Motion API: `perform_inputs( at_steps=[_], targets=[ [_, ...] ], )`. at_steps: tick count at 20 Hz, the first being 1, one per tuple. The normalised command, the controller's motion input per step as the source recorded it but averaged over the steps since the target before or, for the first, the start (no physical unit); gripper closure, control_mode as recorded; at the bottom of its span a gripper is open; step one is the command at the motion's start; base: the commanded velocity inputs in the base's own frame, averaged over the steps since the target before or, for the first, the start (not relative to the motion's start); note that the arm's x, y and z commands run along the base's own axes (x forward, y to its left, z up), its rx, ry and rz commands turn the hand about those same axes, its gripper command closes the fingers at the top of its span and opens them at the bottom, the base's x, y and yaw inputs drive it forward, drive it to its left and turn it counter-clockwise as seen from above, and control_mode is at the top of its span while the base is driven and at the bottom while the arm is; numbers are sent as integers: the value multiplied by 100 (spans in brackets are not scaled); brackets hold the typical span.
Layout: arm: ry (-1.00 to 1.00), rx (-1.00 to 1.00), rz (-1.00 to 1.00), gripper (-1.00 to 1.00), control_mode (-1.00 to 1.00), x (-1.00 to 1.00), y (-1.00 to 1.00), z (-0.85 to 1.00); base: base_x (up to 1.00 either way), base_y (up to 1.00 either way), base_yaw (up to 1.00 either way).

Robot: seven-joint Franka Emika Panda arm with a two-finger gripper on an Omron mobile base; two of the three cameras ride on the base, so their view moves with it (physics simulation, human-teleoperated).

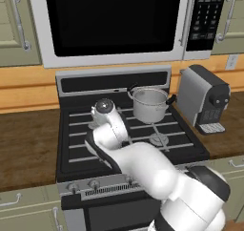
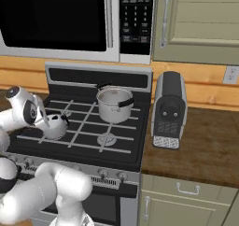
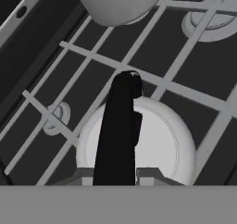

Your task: Pick the kettle from the counter and place it on a stove burner. Then turn the burner on.

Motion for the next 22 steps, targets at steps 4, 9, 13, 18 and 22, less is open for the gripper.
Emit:
perform_inputs(
  at_steps=[4,9,13,18,22],
  targets=[
    [8,0,0,100,-100,54,56,0,0,0,0],
    [12,0,0,100,-100,35,35,2,0,0,0],
    [-3,0,0,100,-100,0,1,-2,0,0,0],
    [-9,-2,0,100,-100,0,17,-5,0,0,0],
    [0,-1,0,100,-100,-3,2,-19,0,0,0]
  ],
)
